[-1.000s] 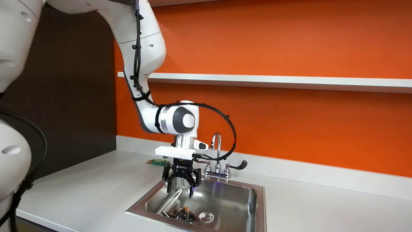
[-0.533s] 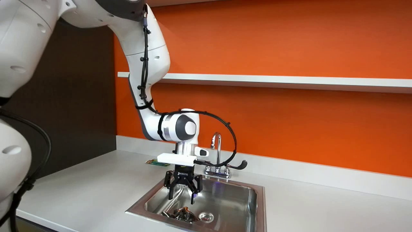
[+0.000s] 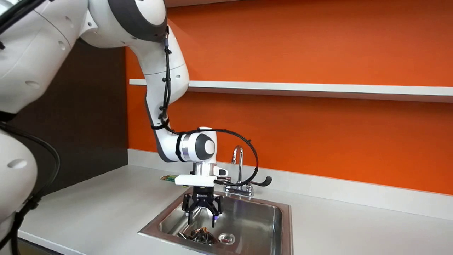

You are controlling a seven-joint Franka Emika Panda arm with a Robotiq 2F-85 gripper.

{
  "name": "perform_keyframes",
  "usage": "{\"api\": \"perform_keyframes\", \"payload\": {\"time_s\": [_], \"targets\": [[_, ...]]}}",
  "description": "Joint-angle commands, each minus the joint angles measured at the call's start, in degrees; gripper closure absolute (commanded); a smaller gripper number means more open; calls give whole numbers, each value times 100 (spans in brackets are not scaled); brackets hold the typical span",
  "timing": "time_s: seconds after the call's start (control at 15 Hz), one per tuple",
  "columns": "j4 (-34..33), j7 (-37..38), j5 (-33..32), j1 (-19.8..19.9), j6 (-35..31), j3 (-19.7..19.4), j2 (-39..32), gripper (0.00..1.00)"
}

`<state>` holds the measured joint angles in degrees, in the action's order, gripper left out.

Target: Remove the snack pack out of the sink

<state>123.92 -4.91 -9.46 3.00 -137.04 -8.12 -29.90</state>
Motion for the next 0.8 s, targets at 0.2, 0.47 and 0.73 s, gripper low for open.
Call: {"api": "perform_keyframes", "payload": {"time_s": [0.2,0.47,0.73], "targets": [[-355,328,-164,-161,-45,16,-443,0],[-409,391,-158,-221,-52,12,-592,0],[-370,438,-150,-246,-77,1,-653,0]]}}
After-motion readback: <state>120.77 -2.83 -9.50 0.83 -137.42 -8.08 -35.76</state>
